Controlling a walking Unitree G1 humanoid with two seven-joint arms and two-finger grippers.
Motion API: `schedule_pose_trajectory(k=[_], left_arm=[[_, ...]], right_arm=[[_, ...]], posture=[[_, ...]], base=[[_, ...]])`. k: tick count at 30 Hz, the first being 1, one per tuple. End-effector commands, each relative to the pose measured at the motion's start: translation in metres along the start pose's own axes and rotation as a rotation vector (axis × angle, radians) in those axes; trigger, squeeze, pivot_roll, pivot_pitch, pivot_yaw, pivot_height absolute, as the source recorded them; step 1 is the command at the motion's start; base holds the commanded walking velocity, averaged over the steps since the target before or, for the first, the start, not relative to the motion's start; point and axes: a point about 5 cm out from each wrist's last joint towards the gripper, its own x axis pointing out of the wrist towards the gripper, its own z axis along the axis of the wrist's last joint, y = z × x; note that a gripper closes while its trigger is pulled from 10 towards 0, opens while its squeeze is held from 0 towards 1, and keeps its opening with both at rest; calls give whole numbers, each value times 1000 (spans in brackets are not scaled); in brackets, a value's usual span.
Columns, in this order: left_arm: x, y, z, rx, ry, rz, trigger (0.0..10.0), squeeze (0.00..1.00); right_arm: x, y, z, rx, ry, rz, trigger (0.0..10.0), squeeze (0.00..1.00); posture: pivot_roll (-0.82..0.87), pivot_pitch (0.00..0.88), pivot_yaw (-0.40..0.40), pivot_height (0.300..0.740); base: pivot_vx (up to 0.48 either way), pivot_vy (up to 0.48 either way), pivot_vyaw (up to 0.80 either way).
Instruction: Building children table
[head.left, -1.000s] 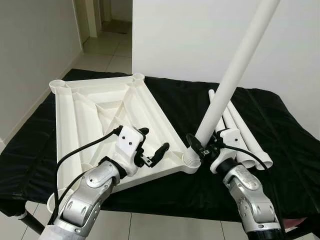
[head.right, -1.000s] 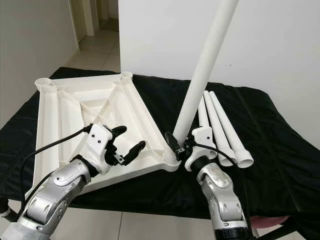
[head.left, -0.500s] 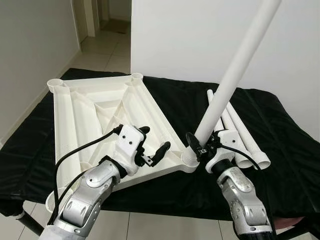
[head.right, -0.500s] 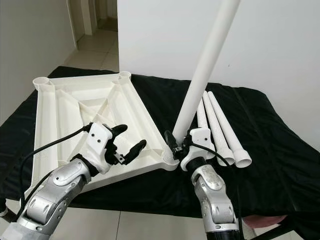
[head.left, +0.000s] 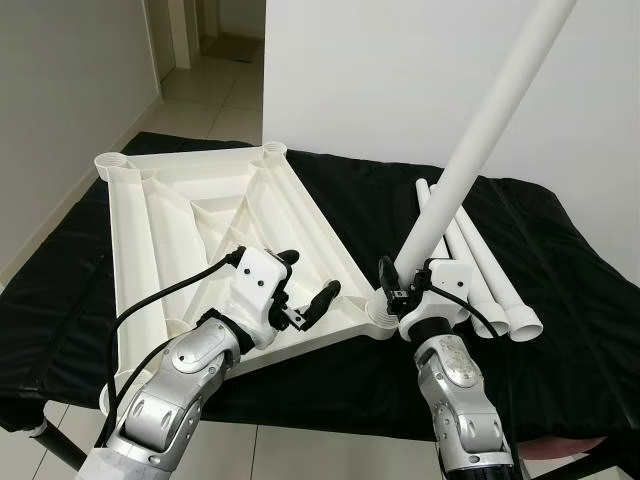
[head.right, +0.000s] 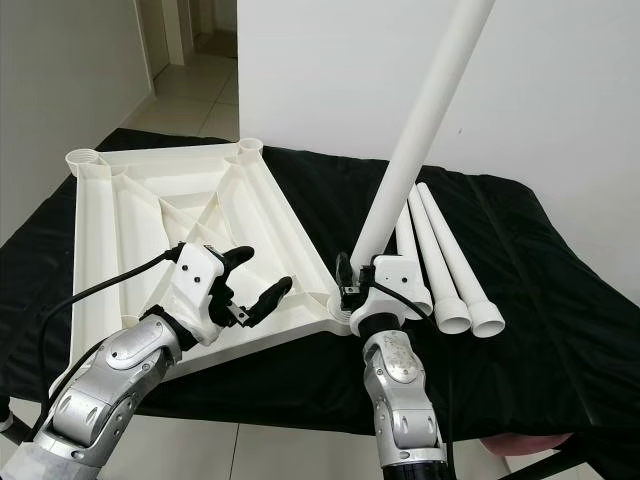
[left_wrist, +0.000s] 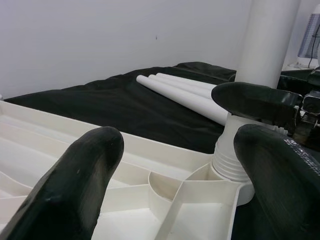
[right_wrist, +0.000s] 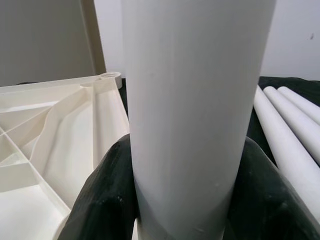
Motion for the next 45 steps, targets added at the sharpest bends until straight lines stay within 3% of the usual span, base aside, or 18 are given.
schedule_pose_trajectory(k=[1, 7, 26, 27, 34, 41, 45], left_arm=[[2, -3, 0, -2, 0, -49, 10000, 0], [2, -3, 1, -2, -4, -49, 10000, 0], [3, -6, 0, -12, -8, -64, 10000, 0], [3, -7, 0, -12, -8, -65, 10000, 0], [3, -8, 0, -13, -9, -69, 10000, 0], [4, -9, 0, -14, -10, -75, 10000, 0], [4, -9, 0, -14, -10, -77, 10000, 0]], right_arm=[[-3, -7, -18, 18, 86, -81, 10000, 0], [-4, -10, -15, 30, 70, -179, 10000, 0], [-5, -7, -11, 4, 18, -199, 10000, 0], [-5, -7, -11, 4, 18, -202, 10000, 47], [-6, -8, -12, 10, 20, -218, 10000, 43], [-10, -29, -12, -26, 21, -374, 10000, 31], [-10, -29, -13, -28, 23, -379, 10000, 31]], posture=[[8, 0, -63, 740], [12, 0, -67, 740], [8, 0, -73, 740], [8, 0, -74, 740], [8, 0, -74, 740], [11, 0, -74, 740], [10, 0, -71, 740]], base=[[0, 0, 0], [0, 0, 0], [0, 0, 0], [0, 0, 0], [0, 0, 0], [0, 0, 0], [0, 0, 0]])
